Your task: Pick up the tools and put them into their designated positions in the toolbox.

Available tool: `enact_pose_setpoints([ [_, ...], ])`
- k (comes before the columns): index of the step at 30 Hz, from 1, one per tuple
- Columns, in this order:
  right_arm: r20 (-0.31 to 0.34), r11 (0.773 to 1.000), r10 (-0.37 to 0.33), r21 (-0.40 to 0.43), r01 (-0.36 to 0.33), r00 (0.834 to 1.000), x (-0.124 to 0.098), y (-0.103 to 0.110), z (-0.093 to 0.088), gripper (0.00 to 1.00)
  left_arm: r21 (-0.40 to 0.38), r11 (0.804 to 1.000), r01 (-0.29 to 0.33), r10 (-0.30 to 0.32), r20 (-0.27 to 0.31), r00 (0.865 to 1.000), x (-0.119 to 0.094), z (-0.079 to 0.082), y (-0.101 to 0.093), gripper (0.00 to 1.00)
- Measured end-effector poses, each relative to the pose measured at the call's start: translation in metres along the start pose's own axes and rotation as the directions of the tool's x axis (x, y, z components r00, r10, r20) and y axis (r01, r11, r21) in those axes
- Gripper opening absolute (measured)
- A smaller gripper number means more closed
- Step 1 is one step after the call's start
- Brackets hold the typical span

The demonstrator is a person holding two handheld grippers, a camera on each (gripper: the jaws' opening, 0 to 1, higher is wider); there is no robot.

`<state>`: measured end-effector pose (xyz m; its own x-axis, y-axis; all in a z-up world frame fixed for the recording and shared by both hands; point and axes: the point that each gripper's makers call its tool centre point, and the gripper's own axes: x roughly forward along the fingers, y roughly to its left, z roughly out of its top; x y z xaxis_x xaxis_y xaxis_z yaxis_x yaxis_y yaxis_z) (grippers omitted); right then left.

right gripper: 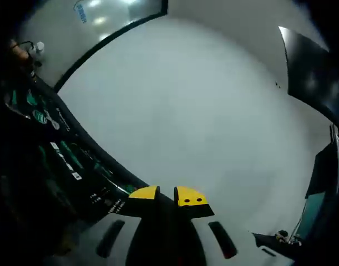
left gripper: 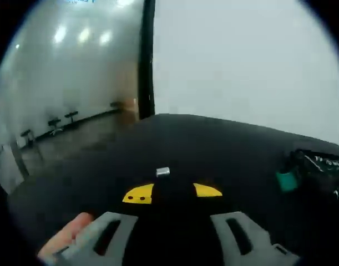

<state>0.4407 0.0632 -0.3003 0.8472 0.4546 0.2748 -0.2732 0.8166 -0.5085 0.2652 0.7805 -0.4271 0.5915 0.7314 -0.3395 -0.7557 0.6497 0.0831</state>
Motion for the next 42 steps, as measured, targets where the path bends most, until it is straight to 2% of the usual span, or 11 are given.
enact_pose_setpoints([
  [6, -0.024, 0.993, 0.071, -0.093, -0.073, 0.997, 0.003, 0.024, -0.004, 0.09, 0.015, 0.994, -0.104, 0.103, 0.046, 0.994, 0.011, 0.003, 0.011, 0.38],
  [9, -0.016, 0.986, 0.103, -0.131, -0.104, 0.995, 0.004, 0.034, -0.001, 0.09, -0.099, 0.992, -0.077, 0.076, -0.019, 0.997, -0.007, -0.006, 0.005, 0.09],
  [15, 0.004, 0.986, 0.096, -0.139, -0.094, 0.995, 0.002, 0.032, 0.005, 0.09, 0.084, 0.976, 0.199, -0.208, 0.107, 0.972, -0.05, 0.029, -0.042, 0.08],
  [17, -0.008, 0.984, 0.103, -0.143, -0.103, 0.995, 0.003, 0.034, 0.002, 0.09, 0.328, 0.915, 0.234, -0.314, 0.214, 0.925, -0.096, 0.063, -0.076, 0.08],
  [19, -0.011, 0.985, 0.108, -0.136, -0.109, 0.994, 0.003, 0.034, 0.002, 0.09, 0.576, 0.793, 0.2, -0.422, 0.281, 0.862, -0.143, 0.087, -0.116, 0.08],
  [20, -0.011, 0.985, 0.11, -0.131, -0.111, 0.994, 0.003, 0.034, 0.002, 0.09, 0.643, 0.739, 0.203, -0.45, 0.246, 0.858, -0.166, 0.083, -0.134, 0.08],
  [25, -0.011, 0.985, 0.11, -0.13, -0.11, 0.994, 0.001, 0.035, 0.002, 0.09, 0.809, 0.477, 0.343, -0.684, 0.096, 0.723, -0.259, 0.043, -0.235, 0.08],
  [28, -0.012, 0.984, 0.108, -0.14, -0.108, 0.994, -0.001, 0.036, 0.003, 0.09, 0.876, 0.34, 0.343, -0.701, -0.007, 0.713, -0.273, 0.004, -0.26, 0.08],
  [30, -0.014, 0.981, 0.118, -0.156, -0.119, 0.993, -0.003, 0.039, 0.003, 0.09, 0.842, 0.332, 0.425, -0.712, -0.071, 0.698, -0.277, -0.02, -0.269, 0.08],
  [36, -0.007, 0.968, 0.145, -0.207, -0.144, 0.989, -0.006, 0.05, 0.006, 0.09, 0.72, 0.454, 0.524, -0.705, -0.069, 0.706, -0.268, -0.029, -0.257, 0.08],
  [42, -0.01, 0.962, 0.134, -0.237, -0.133, 0.991, -0.007, 0.048, 0.007, 0.1, 0.783, 0.437, 0.442, -0.684, -0.029, 0.729, -0.27, -0.028, -0.248, 0.08],
])
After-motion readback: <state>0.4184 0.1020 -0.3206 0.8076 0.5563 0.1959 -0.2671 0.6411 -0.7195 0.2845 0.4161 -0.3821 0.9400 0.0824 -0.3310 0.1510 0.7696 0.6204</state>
